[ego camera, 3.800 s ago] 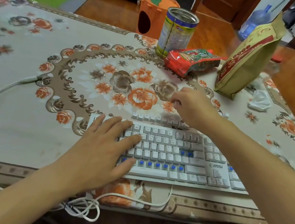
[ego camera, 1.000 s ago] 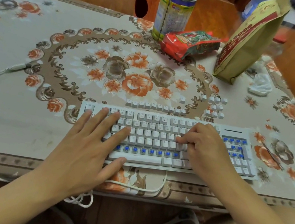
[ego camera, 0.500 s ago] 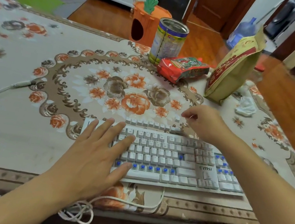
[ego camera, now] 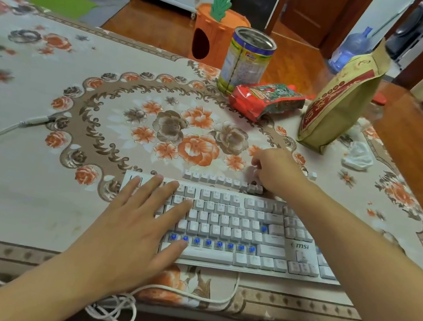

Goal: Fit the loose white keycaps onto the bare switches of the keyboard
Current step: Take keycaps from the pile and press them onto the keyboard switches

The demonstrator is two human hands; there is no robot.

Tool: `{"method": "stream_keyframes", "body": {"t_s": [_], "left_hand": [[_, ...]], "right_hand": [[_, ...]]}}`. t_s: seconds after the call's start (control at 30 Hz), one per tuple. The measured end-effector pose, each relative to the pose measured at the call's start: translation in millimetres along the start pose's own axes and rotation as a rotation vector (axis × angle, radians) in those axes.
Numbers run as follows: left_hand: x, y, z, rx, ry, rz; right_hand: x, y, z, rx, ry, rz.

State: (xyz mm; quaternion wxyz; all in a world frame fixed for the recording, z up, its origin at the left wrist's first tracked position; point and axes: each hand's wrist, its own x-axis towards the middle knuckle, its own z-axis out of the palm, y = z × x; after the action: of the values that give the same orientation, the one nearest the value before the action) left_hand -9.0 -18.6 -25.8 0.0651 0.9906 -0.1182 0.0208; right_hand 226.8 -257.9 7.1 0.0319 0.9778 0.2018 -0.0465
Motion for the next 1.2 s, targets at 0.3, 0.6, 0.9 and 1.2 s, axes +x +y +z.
{"method": "stream_keyframes", "body": {"t_s": [0.3,0.6,0.9,1.2], "left_hand": [[9.4,7.0,-0.2,-0.006,0.002,0.010],[18.5,12.5,2.7,0.006,0.007,0.052],[30.1,48.0,7.3,0.091,0.035,0.225],[59.2,82.8,20.4,0.062,0.018,0.246]], "right_hand": [[-5.6,3.7,1.0,-0.013,0.012,-0.044],[-32.0,-10.0,-20.6,0.217,0.207,-0.164],[-155.4,10.2,-6.3,0.586,0.321,-0.104],[-168.3,5.9,24.5,0.495,0.327,-0.174]]}}
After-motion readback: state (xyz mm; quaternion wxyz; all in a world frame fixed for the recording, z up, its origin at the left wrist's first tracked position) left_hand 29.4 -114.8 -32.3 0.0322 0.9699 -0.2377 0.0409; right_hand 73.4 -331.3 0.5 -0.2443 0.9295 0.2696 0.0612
